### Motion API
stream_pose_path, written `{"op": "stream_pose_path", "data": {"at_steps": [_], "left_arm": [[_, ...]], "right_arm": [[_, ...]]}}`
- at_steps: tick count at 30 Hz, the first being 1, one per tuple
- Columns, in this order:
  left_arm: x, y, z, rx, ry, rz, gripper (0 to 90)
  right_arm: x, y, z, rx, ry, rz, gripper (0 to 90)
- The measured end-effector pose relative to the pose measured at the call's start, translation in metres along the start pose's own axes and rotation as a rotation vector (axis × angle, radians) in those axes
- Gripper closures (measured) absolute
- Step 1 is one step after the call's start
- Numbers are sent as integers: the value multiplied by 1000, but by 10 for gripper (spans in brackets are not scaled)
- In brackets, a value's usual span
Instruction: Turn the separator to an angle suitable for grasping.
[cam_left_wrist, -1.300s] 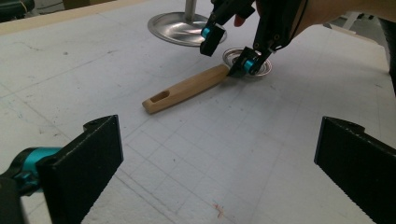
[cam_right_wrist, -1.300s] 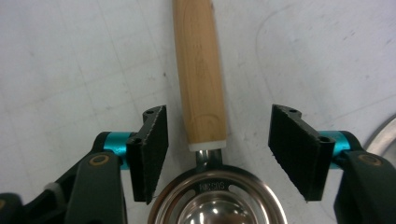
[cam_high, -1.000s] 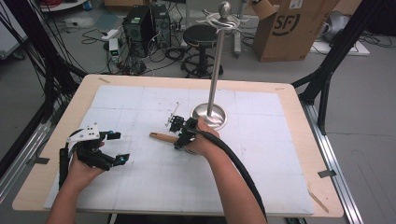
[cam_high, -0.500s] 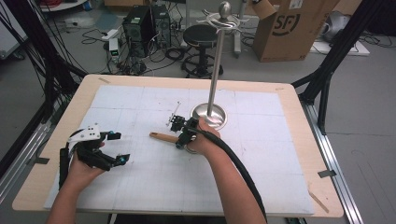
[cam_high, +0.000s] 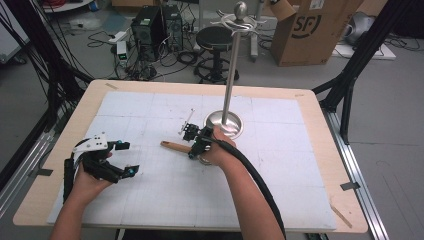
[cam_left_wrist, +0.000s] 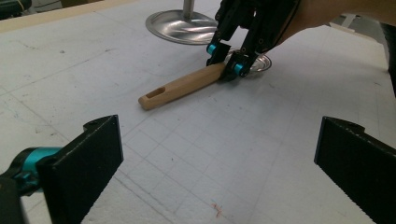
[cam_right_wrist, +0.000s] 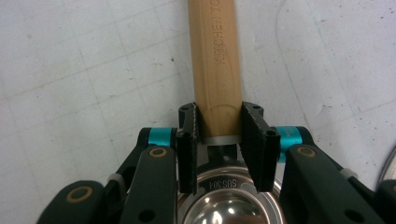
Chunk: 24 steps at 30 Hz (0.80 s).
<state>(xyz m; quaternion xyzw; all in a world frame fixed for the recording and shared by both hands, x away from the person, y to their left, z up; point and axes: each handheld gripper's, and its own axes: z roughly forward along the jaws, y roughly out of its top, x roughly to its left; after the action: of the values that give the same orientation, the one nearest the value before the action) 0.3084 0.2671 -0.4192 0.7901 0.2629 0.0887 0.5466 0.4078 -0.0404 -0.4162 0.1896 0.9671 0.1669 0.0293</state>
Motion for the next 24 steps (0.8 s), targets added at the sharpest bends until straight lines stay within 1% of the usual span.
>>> {"op": "stream_pose_path", "data": {"at_steps": [2, 4, 6, 7, 9, 11, 12, 14, 15, 17, 19, 22, 23, 24], "left_arm": [[0, 0, 0, 0, -1, 0, 17], [0, 0, 0, -1, -1, -1, 17], [0, 0, 0, 0, -1, -1, 17], [0, 0, 0, -2, -2, -1, 17], [0, 0, 0, -1, 0, 0, 17], [0, 0, 0, -6, -2, -4, 17], [0, 0, -1, -7, 0, -4, 17], [0, 0, -1, -8, -1, -5, 17], [0, 0, -1, -8, -1, -5, 17], [0, 0, -1, -7, -3, -4, 17], [0, 0, 0, -7, -4, -3, 17], [0, 0, 0, -11, -5, -4, 17], [0, 0, 0, -14, -6, -5, 17], [1, 1, 0, -13, -5, -5, 17]], "right_arm": [[0, 0, 0, 0, 1, -1, 694], [1, 0, 0, 2, -8, -11, 695], [3, 0, -1, 3, -16, -6, 696], [4, 0, -1, 0, -27, -10, 696], [5, 0, -1, -2, -30, -16, 696], [6, 0, -4, -20, -29, -16, 697], [7, 0, -7, -38, -31, -22, 696], [8, 0, -10, -45, -35, -22, 696], [9, -1, -12, -61, -39, -31, 697], [10, -2, -21, -89, -41, -35, 697], [10, -3, -23, -98, -43, -37, 697], [10, -6, -31, -118, -52, -31, 697], [9, -10, -36, -144, -54, -22, 697], [9, -10, -36, -144, -54, -22, 697]]}}
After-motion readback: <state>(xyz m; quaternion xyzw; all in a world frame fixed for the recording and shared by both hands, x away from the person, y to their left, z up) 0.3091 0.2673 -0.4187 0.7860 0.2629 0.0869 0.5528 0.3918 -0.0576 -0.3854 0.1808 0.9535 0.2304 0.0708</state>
